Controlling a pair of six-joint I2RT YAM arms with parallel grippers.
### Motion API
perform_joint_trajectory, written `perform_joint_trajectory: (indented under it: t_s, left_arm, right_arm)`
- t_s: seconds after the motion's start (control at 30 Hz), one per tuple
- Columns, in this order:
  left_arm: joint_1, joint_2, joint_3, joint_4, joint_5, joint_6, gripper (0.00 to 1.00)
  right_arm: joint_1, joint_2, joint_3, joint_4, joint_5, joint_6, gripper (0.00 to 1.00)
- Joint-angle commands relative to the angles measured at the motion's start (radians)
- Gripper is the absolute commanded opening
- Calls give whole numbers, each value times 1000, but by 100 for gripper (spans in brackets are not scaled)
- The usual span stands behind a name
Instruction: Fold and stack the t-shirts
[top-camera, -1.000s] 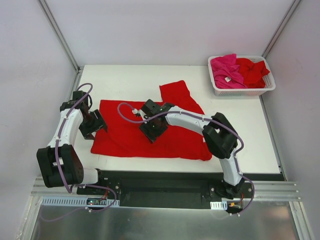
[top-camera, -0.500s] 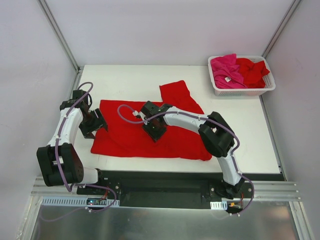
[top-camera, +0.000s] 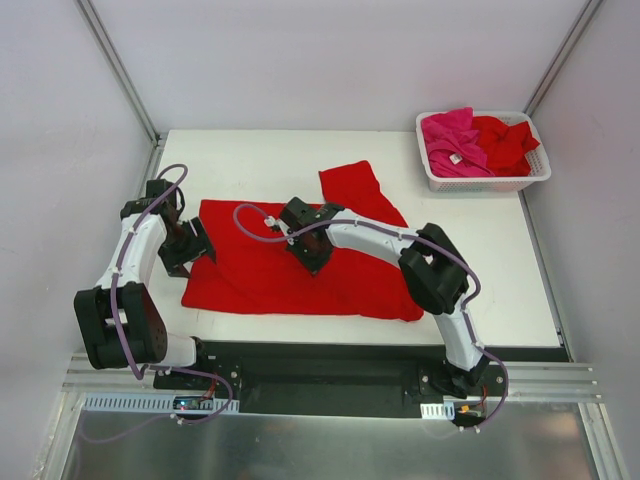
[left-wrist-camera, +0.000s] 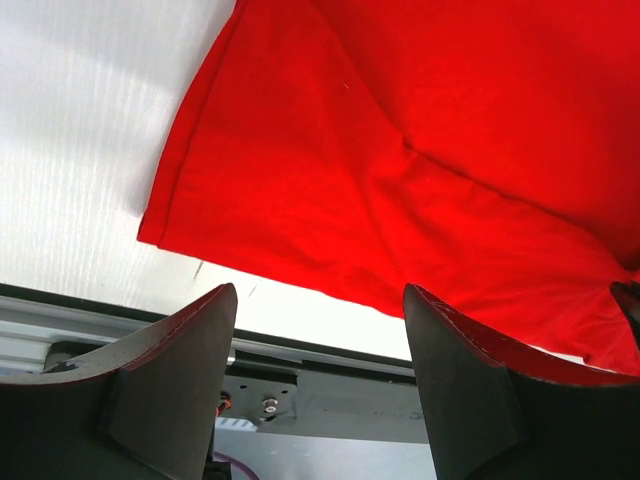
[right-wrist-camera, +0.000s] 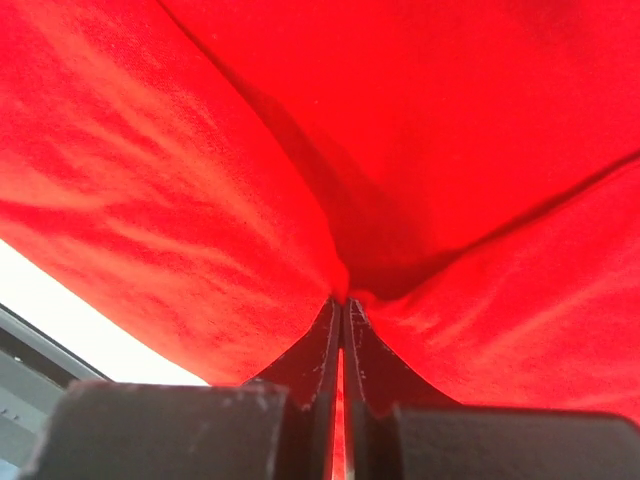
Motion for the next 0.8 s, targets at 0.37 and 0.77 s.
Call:
perform_joint_trajectory:
  t_s: [0.37, 0.77]
  left_arm:
    - [13, 3, 28, -26, 26, 18, 69]
    - [11, 3, 33, -28, 43, 15, 76]
  right_arm:
    - [-26, -35, 87, -79, 111, -16, 1]
    - [-34, -50, 70, -79, 97, -10, 96]
